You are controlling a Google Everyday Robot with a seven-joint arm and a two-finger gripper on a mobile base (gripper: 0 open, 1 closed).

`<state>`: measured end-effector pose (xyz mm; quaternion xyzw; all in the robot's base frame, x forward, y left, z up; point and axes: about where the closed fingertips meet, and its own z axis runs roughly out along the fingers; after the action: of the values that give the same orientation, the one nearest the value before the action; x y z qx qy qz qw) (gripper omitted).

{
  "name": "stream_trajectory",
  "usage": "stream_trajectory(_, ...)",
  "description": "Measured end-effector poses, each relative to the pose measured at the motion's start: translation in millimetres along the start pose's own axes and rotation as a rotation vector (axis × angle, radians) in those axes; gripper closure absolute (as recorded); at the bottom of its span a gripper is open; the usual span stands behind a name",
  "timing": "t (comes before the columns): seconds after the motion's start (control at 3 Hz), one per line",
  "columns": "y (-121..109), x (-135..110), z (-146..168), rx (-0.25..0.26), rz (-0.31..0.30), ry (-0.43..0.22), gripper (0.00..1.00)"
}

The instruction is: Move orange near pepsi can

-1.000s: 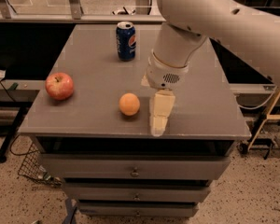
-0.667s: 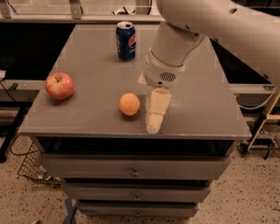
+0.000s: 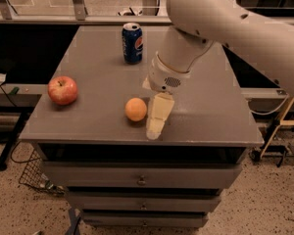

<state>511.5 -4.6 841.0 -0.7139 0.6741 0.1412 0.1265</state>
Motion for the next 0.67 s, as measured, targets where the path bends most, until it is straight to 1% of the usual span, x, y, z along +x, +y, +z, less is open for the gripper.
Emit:
stream_trajectory(0.33, -0.4, -6.4, 6.2, -0.010, 0.011, -0.030, 0.18)
stream_trajectory(0.67, -1.7, -8.4, 8.1, -0.018, 0.025, -0.054, 0.41)
